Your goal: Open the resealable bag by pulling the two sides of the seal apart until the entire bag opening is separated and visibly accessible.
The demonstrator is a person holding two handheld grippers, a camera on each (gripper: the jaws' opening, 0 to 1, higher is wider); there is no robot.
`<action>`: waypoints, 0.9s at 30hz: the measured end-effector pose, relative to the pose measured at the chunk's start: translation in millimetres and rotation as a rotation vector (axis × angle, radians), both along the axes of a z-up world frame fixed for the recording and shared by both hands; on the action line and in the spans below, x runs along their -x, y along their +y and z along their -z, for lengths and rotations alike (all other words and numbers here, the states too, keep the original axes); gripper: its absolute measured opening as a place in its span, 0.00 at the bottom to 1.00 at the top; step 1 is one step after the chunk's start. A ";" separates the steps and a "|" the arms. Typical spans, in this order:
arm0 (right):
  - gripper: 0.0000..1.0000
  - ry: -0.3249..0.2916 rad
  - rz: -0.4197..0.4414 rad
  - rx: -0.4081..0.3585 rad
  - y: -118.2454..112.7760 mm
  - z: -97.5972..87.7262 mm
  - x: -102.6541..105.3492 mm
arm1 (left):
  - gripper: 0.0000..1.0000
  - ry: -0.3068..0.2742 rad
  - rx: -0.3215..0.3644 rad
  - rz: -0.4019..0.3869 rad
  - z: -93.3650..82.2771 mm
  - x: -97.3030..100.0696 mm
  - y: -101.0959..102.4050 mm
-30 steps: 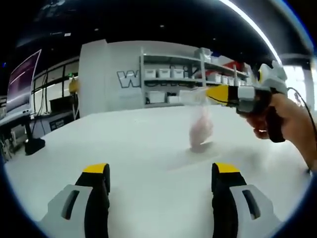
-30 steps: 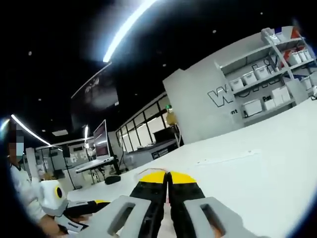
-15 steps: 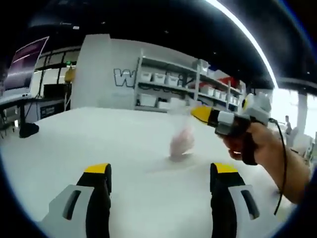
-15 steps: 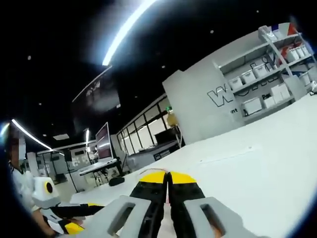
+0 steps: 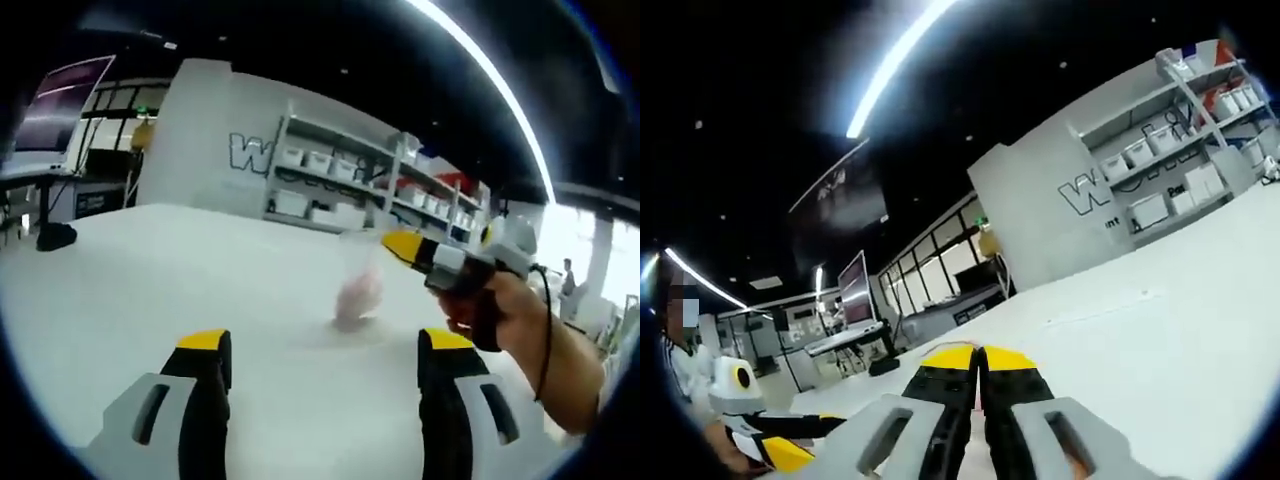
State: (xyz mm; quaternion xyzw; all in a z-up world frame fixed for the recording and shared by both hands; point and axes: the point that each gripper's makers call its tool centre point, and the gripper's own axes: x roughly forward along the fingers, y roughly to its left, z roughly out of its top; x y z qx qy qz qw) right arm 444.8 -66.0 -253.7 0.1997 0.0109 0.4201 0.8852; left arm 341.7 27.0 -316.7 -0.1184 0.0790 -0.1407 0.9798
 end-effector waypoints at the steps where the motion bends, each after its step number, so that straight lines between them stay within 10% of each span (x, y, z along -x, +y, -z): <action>1: 0.00 -0.003 -0.002 0.002 0.4 -0.7 2.8 | 0.76 -0.002 0.005 0.000 0.0 1.2 -0.4; 27: 0.00 -0.047 -0.055 0.014 18.1 -10.1 51.1 | 0.65 -0.012 0.138 0.073 -14.3 20.0 -11.8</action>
